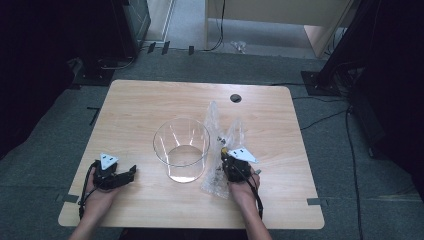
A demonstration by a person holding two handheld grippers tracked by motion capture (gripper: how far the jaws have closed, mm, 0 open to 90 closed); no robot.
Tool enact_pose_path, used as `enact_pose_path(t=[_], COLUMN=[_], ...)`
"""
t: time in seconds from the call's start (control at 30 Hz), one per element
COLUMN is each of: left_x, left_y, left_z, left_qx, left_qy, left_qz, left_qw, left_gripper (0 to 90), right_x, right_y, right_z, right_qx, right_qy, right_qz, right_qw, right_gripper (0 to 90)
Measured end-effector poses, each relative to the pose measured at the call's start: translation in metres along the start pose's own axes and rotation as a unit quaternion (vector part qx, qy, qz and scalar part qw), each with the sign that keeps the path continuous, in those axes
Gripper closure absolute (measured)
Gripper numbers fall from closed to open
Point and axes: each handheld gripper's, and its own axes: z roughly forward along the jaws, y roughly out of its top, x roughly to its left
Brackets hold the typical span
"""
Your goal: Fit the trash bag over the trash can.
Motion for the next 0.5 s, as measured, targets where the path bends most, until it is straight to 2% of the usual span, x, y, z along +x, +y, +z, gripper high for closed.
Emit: enact_pose_path(t=[0.23,0.3,0.5], left_x=[0.0,0.0,0.0], left_y=[0.0,0.0,0.0], left_z=[0.0,0.0,0.0], left_qx=[0.0,0.0,0.0], left_qy=[0.0,0.0,0.0], left_qz=[0.0,0.0,0.0], left_qw=[1.0,1.0,1.0], left_gripper=[21.8,21.8,21.8], right_x=[-0.005,-0.005,0.001], right_y=[0.024,0.033,0.052], right_z=[-0.019,-0.027,-0.043], right_qx=[-0.053,-0.082,-0.137], right_qy=[-0.011,-0.014,-0.018], right_qz=[0.011,0.009,0.003], right_qw=[0.9985,0.9965,0.9905], right_gripper=[89.0,88.8,88.8])
